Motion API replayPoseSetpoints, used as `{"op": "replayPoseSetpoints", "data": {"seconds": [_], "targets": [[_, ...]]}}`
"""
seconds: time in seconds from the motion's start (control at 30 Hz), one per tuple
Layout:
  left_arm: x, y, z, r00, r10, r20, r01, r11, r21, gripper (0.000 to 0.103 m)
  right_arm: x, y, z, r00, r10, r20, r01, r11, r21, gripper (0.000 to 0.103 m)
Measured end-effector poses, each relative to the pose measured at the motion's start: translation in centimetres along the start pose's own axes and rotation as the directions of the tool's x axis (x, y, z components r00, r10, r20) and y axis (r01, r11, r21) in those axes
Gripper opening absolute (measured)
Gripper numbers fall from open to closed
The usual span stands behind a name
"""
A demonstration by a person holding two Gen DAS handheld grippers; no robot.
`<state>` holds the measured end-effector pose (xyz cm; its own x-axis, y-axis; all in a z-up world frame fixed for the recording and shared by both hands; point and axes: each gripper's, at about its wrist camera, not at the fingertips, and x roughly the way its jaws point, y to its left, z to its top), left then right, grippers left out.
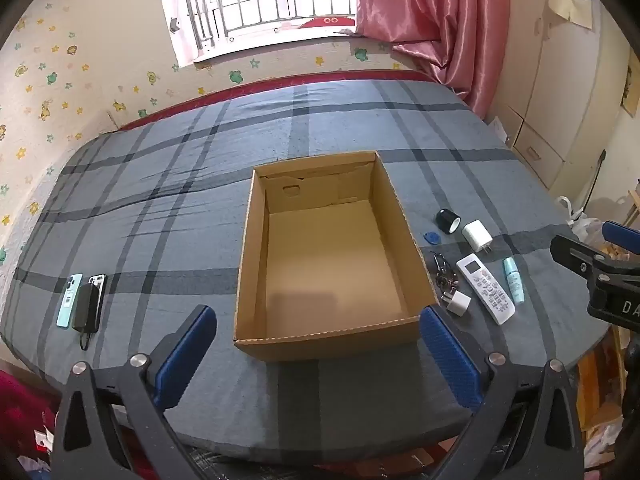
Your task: Organize rigid objects
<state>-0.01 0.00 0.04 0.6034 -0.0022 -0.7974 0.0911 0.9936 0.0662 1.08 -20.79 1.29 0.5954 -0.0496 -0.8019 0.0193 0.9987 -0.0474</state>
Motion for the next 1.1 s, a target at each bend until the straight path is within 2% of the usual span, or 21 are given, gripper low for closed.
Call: {"op": "replayPoseSetpoints", "data": {"seconds": [0.33,1.1], "targets": [[0.14,0.07,0.07,1.000,0.014,-0.002,-0.014,1.000,-0.010,0.103,-0.05,0.17,-0.04,1.000,0.000,0.007,0.000,1.000,-0.004,0.103],[-0.17,-0.15,-0.12,1.000,-0.004,0.006,0.004,1.000,0.000,0.103,-0.22,0.33,0.04,1.000,0.009,0.020,-0.009,1.000,-0.007,0.103]]}}
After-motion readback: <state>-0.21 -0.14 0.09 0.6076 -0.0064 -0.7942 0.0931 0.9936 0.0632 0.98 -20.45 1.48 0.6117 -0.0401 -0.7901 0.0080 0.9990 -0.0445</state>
